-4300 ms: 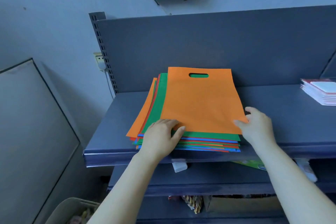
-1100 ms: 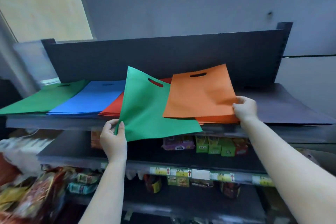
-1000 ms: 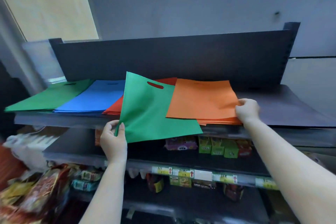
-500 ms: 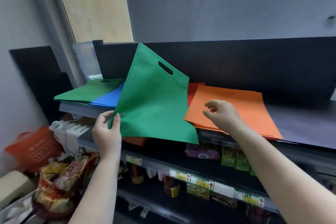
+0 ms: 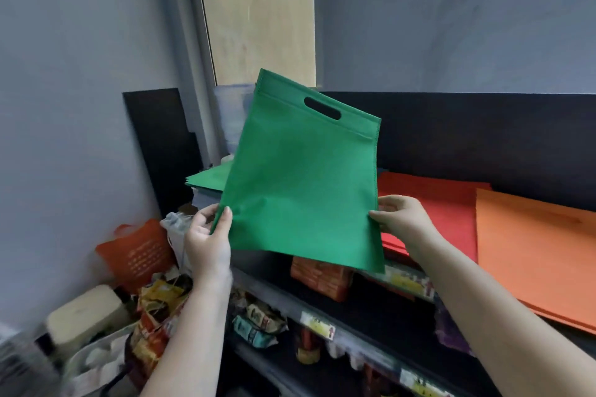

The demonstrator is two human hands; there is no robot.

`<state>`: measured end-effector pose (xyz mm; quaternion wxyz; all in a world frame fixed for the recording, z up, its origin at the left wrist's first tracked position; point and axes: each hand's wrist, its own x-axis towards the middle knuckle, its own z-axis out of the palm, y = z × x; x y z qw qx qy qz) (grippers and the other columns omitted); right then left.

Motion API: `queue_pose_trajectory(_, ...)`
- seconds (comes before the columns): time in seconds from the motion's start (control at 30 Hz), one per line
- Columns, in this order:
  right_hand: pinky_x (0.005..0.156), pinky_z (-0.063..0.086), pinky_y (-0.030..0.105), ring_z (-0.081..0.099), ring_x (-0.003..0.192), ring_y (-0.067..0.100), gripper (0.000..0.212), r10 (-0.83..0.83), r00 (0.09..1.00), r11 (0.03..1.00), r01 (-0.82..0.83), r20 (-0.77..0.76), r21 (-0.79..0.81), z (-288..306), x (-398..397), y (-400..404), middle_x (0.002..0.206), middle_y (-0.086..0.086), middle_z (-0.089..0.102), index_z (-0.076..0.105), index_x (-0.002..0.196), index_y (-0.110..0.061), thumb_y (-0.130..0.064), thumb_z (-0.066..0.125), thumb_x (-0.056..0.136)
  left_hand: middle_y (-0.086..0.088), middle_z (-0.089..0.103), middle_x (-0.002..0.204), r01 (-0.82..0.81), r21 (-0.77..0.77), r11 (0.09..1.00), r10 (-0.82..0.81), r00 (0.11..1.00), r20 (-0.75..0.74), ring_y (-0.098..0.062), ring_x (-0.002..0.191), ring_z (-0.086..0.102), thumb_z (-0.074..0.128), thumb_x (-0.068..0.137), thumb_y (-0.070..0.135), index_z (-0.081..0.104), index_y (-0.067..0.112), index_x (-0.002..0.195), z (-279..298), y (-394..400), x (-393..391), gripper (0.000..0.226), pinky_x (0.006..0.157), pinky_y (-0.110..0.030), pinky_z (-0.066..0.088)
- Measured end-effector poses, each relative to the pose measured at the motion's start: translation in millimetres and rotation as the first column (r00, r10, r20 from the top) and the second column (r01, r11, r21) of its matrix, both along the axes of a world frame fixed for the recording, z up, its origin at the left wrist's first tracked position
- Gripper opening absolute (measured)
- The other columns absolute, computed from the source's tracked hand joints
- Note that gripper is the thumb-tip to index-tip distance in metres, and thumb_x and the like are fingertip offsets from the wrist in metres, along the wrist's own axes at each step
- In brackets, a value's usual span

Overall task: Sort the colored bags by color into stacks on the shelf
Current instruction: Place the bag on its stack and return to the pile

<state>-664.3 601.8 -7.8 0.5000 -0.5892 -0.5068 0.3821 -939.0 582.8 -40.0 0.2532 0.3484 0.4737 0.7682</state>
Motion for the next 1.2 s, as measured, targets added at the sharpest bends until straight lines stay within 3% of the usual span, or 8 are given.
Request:
queue_pose_trajectory(0.1, 0.053, 0.051, 0.021, 0.058, 0.062, 0.017, 0.02, -0.01, 1.0, 0.999, 0.01, -0.014, 0.048, 4, -40, 37, 0.088, 0.017, 0.063, 0.058, 0.104, 0.009, 0.013, 0.058, 0.085, -0.004, 0.07, 0.095, 0.013, -0.025, 1.0, -0.014, 0.999, -0.052, -0.023, 0.09, 0.066, 0.064, 0.09, 0.014, 0.06, 0.027, 0.084, 6, 38, -43, 0.014, 0.075, -0.035, 0.053)
queue_pose_trajectory(0.23, 0.049, 0.051, 0.019, 0.057, 0.063, 0.018, 0.018, -0.017, 1.0, 0.998, 0.016, 0.02, 0.058, 10, -92, 90, 0.086, 0.016, 0.064, 0.059, 0.101, 0.006, 0.011, 0.061, 0.084, -0.013, 0.069, 0.105, 0.012, -0.07, 0.997, -0.027, 0.973, -0.229, -0.028, 0.099, 0.066, 0.064, 0.09, 0.014, 0.06, 0.02, 0.09, 24, 95, -102, 0.007, 0.087, -0.047, 0.054)
queue_pose_trajectory(0.47, 0.059, 0.053, 0.028, 0.061, 0.064, 0.018, 0.02, -0.089, 0.975, 0.996, 0.083, 0.203, 0.035, 10, -166, 183, 0.085, 0.006, 0.063, 0.06, 0.098, -0.005, -0.004, 0.071, 0.082, -0.001, 0.065, 0.083, -0.054, -0.081, 0.995, -0.001, 0.824, -0.566, -0.015, 0.074, 0.061, 0.066, 0.088, 0.013, 0.059, 0.012, 0.088, 42, 205, -181, 0.007, 0.058, -0.022, 0.045)
queue_pose_trajectory(0.6, 0.055, 0.051, 0.026, 0.058, 0.054, 0.015, 0.017, -0.136, 0.945, 0.989, 0.144, 0.297, -0.007, 1, -191, 226, 0.083, 0.008, 0.063, 0.059, 0.094, -0.007, -0.006, 0.071, 0.082, -0.009, 0.063, 0.09, -0.061, -0.178, 0.982, -0.076, 0.737, -0.672, -0.022, 0.082, 0.059, 0.068, 0.087, 0.014, 0.063, 0.002, 0.094, 28, 267, -208, 0.015, 0.068, -0.031, 0.046)
queue_pose_trajectory(0.83, 0.084, 0.054, 0.041, 0.065, 0.093, 0.032, 0.023, -0.171, 0.876, 0.967, 0.237, 0.451, -0.095, -23, -210, 266, 0.104, 0.02, 0.068, 0.065, 0.091, 0.007, -0.012, 0.074, 0.081, -0.006, 0.059, 0.08, -0.083, -0.351, 0.933, -0.228, 0.619, -0.752, -0.02, 0.076, 0.053, 0.067, 0.086, 0.012, 0.065, 0.001, 0.097, -5, 331, -226, 0.015, 0.068, -0.027, 0.037)
queue_pose_trajectory(0.97, 0.09, 0.05, 0.047, 0.057, 0.109, 0.036, 0.046, -0.166, 0.822, 0.96, 0.262, 0.545, -0.102, -27, -212, 271, 0.113, 0.027, 0.062, 0.06, 0.109, 0.014, -0.018, 0.076, 0.08, -0.015, 0.065, 0.105, -0.131, -0.454, 0.881, -0.336, 0.502, -0.797, -0.026, 0.094, 0.057, 0.064, 0.089, 0.017, 0.064, 0.003, 0.109, -11, 345, -222, 0.024, 0.079, -0.032, 0.042)
queue_pose_trajectory(1.07, 0.088, 0.05, 0.039, 0.058, 0.11, 0.032, 0.048, -0.14, 0.781, 0.967, 0.241, 0.609, -0.087, -23, -204, 270, 0.117, 0.021, 0.063, 0.061, 0.113, 0.008, -0.028, 0.072, 0.083, -0.013, 0.056, 0.123, -0.251, -0.406, 0.879, -0.326, 0.305, -0.895, -0.03, 0.116, 0.048, 0.06, 0.091, 0.033, 0.06, 0.009, 0.12, -6, 346, -214, 0.037, 0.093, -0.039, 0.041)
queue_pose_trajectory(1.2, 0.084, 0.047, 0.032, 0.054, 0.104, 0.021, 0.038, -0.103, 0.711, 0.983, 0.178, 0.696, -0.037, -6, -180, 253, 0.118, 0.005, 0.059, 0.057, 0.119, -0.012, -0.033, 0.065, 0.088, -0.008, 0.056, 0.125, -0.16, -0.373, 0.914, -0.339, 0.202, -0.919, -0.028, 0.119, 0.047, 0.058, 0.091, 0.036, 0.059, 0.013, 0.121, 17, 339, -178, 0.037, 0.096, -0.038, 0.04)
